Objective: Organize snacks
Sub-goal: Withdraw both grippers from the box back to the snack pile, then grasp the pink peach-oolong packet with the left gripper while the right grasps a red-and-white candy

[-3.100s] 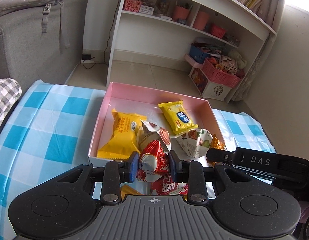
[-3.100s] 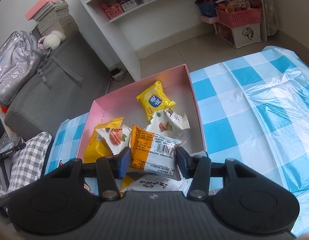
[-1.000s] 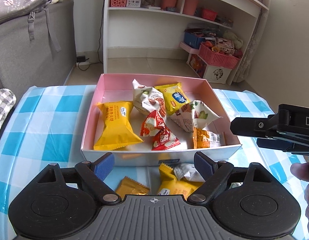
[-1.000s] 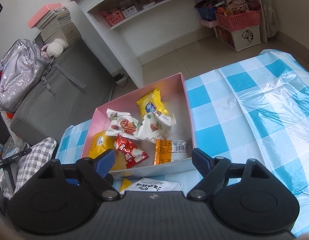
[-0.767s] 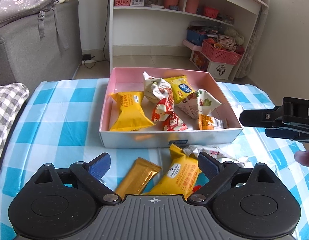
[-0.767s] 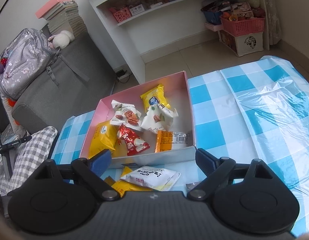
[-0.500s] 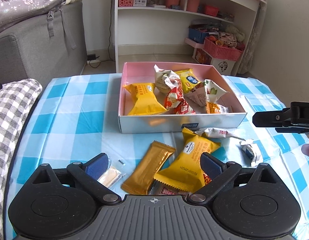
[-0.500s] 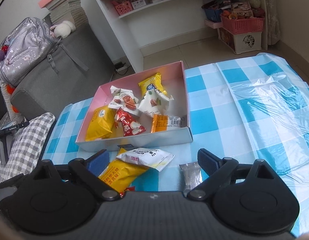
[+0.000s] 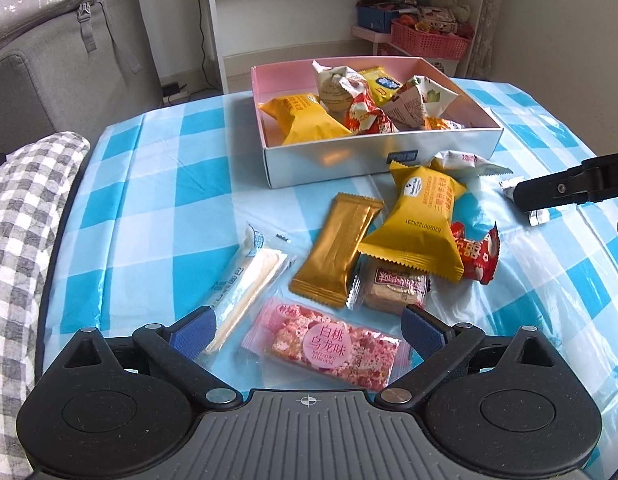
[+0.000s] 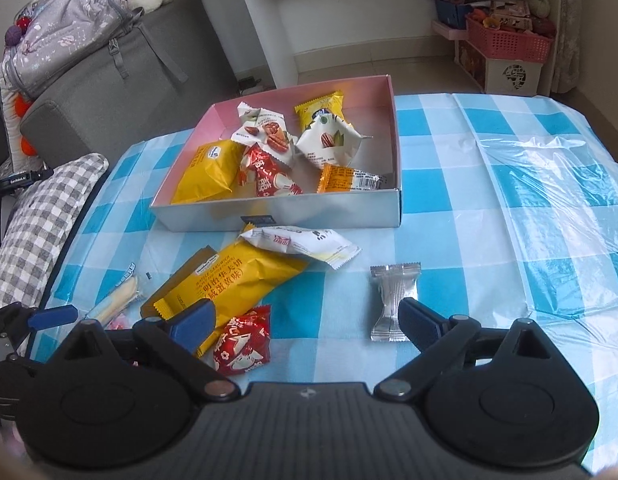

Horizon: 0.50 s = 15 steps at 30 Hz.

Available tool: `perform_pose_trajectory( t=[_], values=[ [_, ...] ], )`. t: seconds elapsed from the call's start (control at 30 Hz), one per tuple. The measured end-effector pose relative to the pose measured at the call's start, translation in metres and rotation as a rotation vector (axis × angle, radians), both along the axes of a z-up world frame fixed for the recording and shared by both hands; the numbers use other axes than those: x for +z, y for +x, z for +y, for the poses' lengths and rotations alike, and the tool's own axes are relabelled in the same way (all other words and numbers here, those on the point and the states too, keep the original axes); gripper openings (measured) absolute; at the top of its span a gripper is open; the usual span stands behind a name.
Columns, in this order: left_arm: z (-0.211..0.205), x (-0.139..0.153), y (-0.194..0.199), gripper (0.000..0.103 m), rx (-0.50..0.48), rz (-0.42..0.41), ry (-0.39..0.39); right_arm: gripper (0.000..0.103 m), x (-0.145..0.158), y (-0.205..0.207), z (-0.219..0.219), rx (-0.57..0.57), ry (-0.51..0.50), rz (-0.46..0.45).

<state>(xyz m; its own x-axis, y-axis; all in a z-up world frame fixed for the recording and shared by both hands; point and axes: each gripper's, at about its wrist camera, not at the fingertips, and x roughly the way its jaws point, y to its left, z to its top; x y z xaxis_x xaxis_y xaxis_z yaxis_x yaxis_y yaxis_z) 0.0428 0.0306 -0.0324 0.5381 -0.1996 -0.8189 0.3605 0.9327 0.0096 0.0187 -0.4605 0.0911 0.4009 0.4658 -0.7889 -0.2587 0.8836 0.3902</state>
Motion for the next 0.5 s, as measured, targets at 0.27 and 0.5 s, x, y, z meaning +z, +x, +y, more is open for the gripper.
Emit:
perform_pose_trajectory(
  t=[0.27,0.5],
  values=[
    [-0.007,-0.01,0.0,0.1,-0.085,0.026,0.057,0.097,-0.009,-0.001,0.023,0.046,-0.037,0.07],
    [-0.012,-0.017,0.0,0.1,-0.138,0.025,0.095,0.097,-0.016,-0.004,0.043,0.094,-0.087,0.1]
  ],
)
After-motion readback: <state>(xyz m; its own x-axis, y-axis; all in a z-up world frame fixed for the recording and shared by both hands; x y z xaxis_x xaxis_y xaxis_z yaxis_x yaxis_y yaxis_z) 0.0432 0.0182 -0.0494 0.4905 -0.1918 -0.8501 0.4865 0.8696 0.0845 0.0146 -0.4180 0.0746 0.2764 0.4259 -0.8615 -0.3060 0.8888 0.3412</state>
